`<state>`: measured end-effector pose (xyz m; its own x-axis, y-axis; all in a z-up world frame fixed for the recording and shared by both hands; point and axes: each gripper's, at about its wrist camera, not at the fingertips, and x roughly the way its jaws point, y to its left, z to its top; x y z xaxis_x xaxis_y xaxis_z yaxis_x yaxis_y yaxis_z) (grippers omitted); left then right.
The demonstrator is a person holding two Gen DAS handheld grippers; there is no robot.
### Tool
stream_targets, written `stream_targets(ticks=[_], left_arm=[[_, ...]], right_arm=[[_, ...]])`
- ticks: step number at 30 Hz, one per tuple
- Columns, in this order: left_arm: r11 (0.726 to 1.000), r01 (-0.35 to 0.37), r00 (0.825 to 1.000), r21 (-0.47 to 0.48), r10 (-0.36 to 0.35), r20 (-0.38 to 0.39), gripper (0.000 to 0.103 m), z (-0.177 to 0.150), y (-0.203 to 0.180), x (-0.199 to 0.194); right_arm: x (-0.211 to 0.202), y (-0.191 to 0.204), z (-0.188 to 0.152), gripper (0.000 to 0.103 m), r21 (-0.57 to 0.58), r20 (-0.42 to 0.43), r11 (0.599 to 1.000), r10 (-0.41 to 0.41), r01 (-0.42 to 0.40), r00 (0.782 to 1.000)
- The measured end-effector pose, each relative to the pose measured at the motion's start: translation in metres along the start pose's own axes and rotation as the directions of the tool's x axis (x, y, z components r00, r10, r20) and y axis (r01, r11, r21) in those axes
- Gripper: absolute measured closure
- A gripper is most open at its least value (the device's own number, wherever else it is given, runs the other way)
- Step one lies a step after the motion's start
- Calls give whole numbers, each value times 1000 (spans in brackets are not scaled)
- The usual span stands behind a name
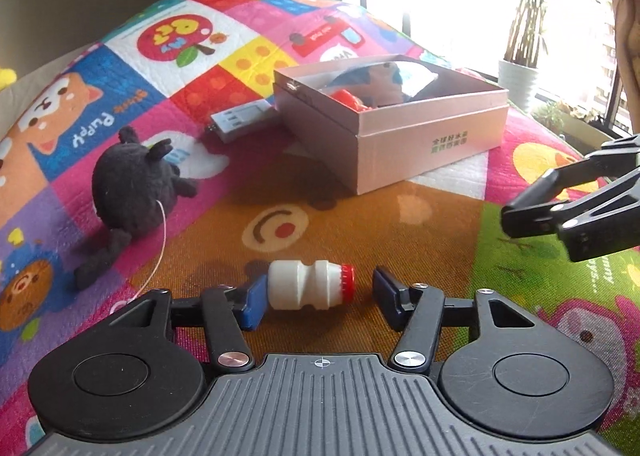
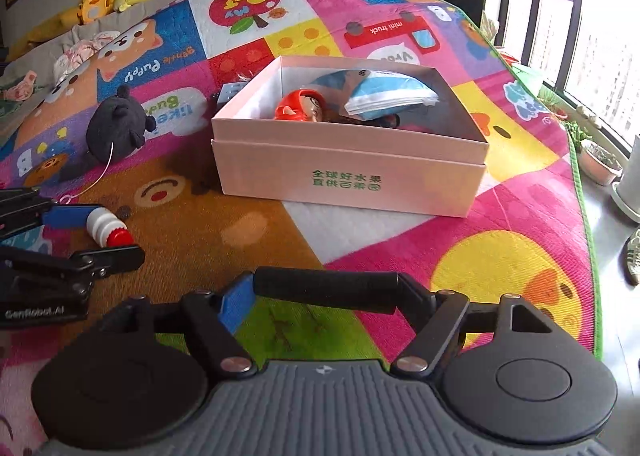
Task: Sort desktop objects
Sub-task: 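Carry the yogurt bottle into the box with the left tool while the right tool grasps the black foam tube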
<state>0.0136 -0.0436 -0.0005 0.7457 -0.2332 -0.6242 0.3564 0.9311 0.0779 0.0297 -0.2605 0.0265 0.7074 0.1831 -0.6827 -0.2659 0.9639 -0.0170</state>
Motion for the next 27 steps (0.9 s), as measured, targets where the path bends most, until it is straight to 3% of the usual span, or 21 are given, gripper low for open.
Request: stream_targets(ticks=[2, 6, 8, 12, 15, 17, 19, 20, 22, 25, 27], left_arm=[[999, 1, 1000, 38, -1, 2, 55, 1, -5, -2], [997, 0, 998, 73, -5, 62, 55, 22, -10, -20], [996, 0, 991, 91, -12, 133, 55, 44, -12, -35], [991, -6, 971, 130, -25, 238, 55, 91, -19, -50], [989, -18, 957, 149, -26, 291, 55, 120, -25, -45], [990, -26, 948, 141, -21, 319, 55, 142, -29, -34], [995, -2, 945, 97, -30, 327, 50, 164, -27, -18], [997, 18, 949, 70, -39, 314, 39, 172, -23, -10], [999, 41, 954, -12, -36, 298, 31, 177, -9, -3], [996, 58, 957, -62, -38, 289, 14, 157, 13, -8], [998, 17, 968, -58, -2, 249, 11, 134, 23, -8]], right_arm=[[-16, -7, -4, 27, -27, 29, 1000, 0, 1, 1000], [-52, -23, 4, 27, -39, 143, 998, -44, 50, 989], [-76, -36, 16, 27, -13, 240, 997, -76, 81, 968], [-106, -50, 40, 27, 7, 399, 989, -140, 149, 906], [-112, -55, 55, 27, 11, 456, 986, -154, 168, 876], [-109, -56, 66, 27, 9, 473, 986, -153, 169, 867], [-101, -57, 76, 27, 13, 470, 987, -149, 162, 870], [-96, -57, 82, 27, 19, 460, 988, -145, 154, 876], [-87, -58, 89, 27, 25, 447, 988, -150, 155, 882], [-78, -56, 92, 27, 9, 445, 986, -155, 168, 882], [-70, -53, 95, 27, 5, 432, 987, -145, 159, 890]])
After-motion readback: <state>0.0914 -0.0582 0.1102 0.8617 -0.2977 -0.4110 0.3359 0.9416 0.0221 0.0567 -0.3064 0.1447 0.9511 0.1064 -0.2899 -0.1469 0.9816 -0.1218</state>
